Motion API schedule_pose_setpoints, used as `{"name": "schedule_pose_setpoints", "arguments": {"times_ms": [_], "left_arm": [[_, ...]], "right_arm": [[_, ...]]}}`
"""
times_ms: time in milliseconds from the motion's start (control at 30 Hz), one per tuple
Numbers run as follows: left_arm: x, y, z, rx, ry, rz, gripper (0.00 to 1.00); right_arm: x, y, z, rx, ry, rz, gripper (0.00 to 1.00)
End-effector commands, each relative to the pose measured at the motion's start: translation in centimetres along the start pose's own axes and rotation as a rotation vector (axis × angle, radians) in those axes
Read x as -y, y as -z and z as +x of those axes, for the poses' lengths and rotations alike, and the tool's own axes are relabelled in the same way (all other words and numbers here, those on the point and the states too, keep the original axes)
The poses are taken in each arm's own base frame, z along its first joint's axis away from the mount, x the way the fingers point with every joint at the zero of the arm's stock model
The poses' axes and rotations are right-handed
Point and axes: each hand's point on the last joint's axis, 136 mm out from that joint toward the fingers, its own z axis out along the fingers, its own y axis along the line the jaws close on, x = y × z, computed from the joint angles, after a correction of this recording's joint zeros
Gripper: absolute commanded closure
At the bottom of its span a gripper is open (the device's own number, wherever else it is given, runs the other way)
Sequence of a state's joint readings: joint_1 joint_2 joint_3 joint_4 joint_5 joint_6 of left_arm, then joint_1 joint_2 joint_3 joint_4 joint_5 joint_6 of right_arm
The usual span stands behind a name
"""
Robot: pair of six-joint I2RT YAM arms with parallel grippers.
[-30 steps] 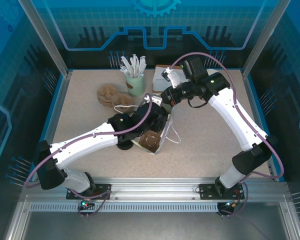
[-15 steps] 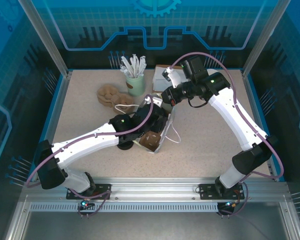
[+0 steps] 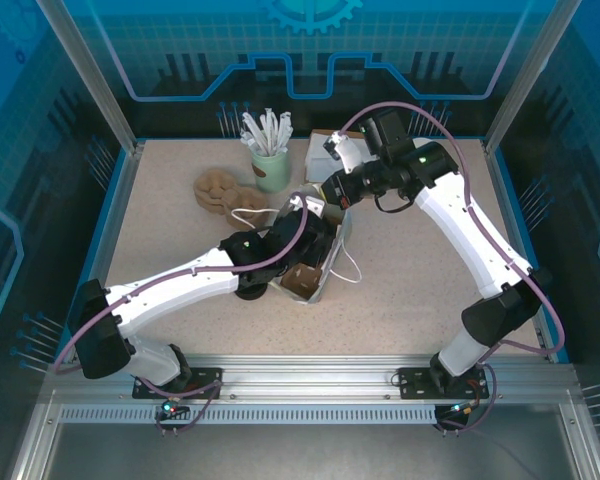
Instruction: Pack the takeout coffee
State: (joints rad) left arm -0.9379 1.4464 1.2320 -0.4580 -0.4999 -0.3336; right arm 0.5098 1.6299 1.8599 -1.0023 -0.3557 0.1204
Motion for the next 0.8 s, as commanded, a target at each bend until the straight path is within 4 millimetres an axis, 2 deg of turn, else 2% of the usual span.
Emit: {"name": "schedule_pose_setpoints", "arguments": {"times_ms": [0,200,633,767], "left_arm": [[-0.4,-0.2,1.2,-0.026,-0.032,0.003,0.33],[-0.7,-0.2,1.1,-0.009,-0.025,-0.004,0.33],[-0.7,0.9,-3.1,0.139,-0.013,-0.014,0.33],[-0.7,0.8,-3.8,0.179,-0.030,-0.021,0.32]], "right_arm": [[-1.2,0.9,-1.4,0.044,0.006,-0.037,1.00],[-1.3,0.7,-1.3,0.040,0.002,-0.043,1.00],[-1.2,0.0,-0.5,0.010,-0.019,-0.061,1.00],[-1.4,-0.1,-0.4,0.006,-0.028,-0.076,1.00]]}}
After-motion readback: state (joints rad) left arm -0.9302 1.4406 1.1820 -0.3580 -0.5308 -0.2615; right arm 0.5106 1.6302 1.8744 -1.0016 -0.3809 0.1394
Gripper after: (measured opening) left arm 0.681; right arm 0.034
